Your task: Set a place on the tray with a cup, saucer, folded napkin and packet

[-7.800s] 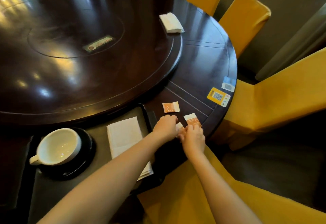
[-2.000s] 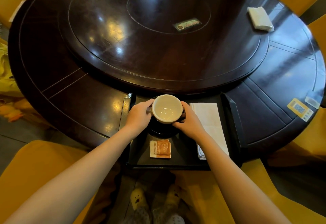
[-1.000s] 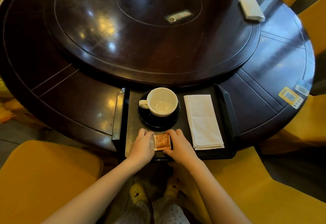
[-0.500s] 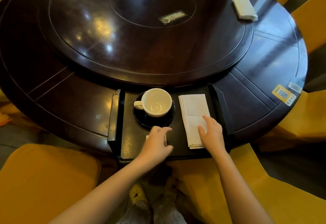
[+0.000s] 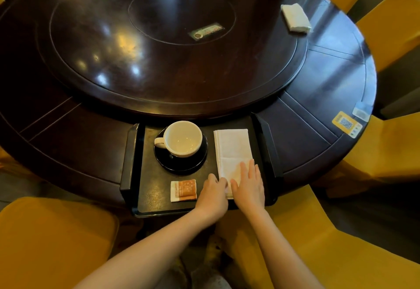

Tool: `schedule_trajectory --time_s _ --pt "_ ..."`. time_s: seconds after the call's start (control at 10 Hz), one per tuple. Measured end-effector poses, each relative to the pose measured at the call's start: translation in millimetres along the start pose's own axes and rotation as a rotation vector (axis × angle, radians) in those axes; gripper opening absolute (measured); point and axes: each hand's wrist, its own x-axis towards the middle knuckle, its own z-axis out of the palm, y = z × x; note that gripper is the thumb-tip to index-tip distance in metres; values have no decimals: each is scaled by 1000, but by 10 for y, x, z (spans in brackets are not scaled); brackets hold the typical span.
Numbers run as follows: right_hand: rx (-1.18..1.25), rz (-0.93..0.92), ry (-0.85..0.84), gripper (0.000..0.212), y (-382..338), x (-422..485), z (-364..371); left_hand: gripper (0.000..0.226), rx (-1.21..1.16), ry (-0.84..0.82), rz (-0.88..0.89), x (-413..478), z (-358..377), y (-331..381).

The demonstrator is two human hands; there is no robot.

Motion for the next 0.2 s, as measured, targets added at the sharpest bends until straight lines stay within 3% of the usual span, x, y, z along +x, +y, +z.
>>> schedule_trajectory --time_s 0.1,0.2 --pt "-111 0 -29 50 -73 99 -226 29 122 -176 -37 121 -237 124" --pt "-172 39 -274 41 -266 386 -583 35 145 -369 -59 344 -549 218"
